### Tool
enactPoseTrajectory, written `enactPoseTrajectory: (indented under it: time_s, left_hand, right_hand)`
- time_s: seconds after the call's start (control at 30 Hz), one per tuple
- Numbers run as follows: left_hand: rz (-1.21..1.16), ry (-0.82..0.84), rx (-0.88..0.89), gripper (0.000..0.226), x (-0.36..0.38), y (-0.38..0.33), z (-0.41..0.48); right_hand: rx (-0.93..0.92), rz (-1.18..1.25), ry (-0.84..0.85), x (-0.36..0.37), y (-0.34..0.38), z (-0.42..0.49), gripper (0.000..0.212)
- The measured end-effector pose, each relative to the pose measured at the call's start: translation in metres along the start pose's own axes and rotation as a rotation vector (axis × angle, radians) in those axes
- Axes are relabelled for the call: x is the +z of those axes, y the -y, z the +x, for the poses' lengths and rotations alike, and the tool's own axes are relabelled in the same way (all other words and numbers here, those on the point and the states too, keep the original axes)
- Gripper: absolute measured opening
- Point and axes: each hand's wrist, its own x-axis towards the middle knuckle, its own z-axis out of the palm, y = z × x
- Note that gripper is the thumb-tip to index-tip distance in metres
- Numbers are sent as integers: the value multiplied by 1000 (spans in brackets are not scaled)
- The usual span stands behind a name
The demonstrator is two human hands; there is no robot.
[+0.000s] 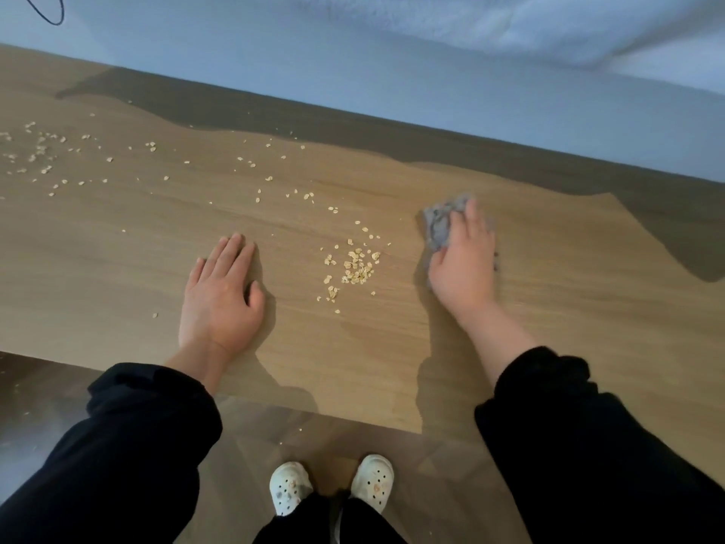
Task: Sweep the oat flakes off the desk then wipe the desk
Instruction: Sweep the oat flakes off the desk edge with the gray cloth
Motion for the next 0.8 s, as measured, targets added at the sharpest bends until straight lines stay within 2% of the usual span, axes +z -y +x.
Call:
enactPoseTrajectory:
  time_s: [0.07, 0.13, 0.3, 0.37, 0.43, 0.57, 0.67, 0.73, 0.8]
  left_hand:
    - [5, 6, 0, 66, 0, 0, -1]
    - [13, 9, 0, 66, -1, 0, -1]
    - [18, 19, 7, 66, -1, 1, -1]
    - [13, 19, 10, 66, -1, 0, -1]
    - [18, 22, 8, 66, -1, 0, -1]
    - [2, 12, 9, 66, -3, -1, -1]
    - [1, 11, 5, 66, -3, -1, -2]
    - [-4, 16, 6, 66, -4, -1, -2]
    - [-8, 29, 12, 64, -4, -2, -2]
  right_hand:
    - [-127, -12, 77, 3, 12, -26, 65]
    - [-146, -44, 96, -1, -1, -33, 66]
    - [293, -8, -38, -11, -40, -12, 67]
    - [335, -5, -46, -9, -24, -1, 68]
    - [249, 7, -3, -3, -1, 9, 70]
    - [-74, 8, 115, 8, 46, 3, 69]
    - [-225, 39, 235, 8, 55, -10, 71]
    - [-219, 35, 241, 1, 38, -9, 71]
    - [-78, 1, 155, -7, 8, -6, 70]
